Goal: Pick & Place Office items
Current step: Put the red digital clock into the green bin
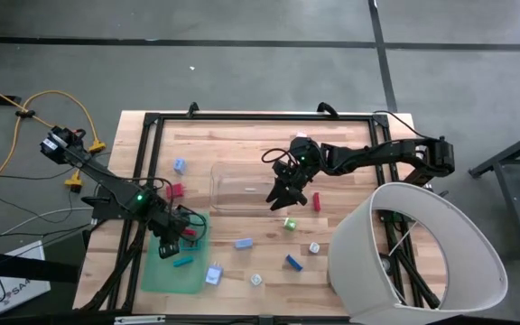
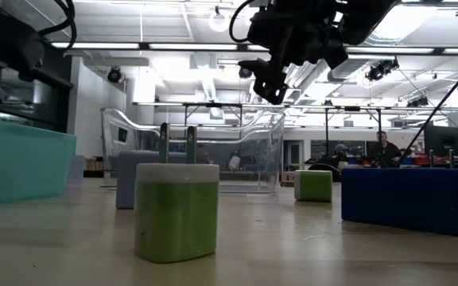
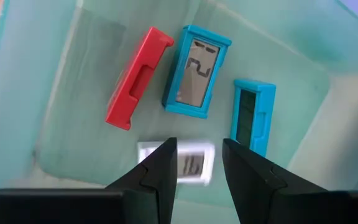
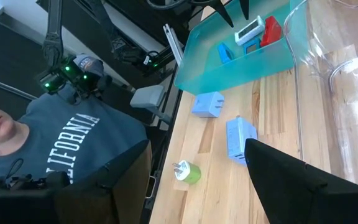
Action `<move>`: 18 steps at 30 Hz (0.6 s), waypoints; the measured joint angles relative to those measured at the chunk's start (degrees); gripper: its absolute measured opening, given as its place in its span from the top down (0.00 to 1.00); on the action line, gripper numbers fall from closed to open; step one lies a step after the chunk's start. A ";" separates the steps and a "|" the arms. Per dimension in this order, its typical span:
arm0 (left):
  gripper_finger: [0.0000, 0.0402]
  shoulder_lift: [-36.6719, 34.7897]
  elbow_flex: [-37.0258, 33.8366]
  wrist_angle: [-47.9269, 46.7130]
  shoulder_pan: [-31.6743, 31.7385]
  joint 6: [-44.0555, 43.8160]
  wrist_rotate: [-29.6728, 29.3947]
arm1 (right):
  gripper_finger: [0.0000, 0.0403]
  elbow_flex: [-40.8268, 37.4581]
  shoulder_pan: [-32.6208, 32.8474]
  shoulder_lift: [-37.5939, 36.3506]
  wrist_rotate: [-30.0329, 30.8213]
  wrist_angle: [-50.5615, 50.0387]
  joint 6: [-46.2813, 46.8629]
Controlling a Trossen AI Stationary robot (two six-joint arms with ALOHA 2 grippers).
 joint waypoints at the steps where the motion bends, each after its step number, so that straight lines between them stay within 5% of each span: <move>1: 0.69 0.00 0.00 0.00 0.00 0.06 0.22 | 0.39 0.00 0.00 0.00 0.00 0.00 0.00; 10: 0.69 -0.02 0.00 0.18 0.19 3.30 -1.01 | 0.39 0.00 0.00 0.00 0.00 0.00 0.00; 18: 0.69 -1.55 0.10 3.84 4.95 17.12 -6.84 | 0.39 0.00 -0.25 0.00 3.41 0.81 -1.23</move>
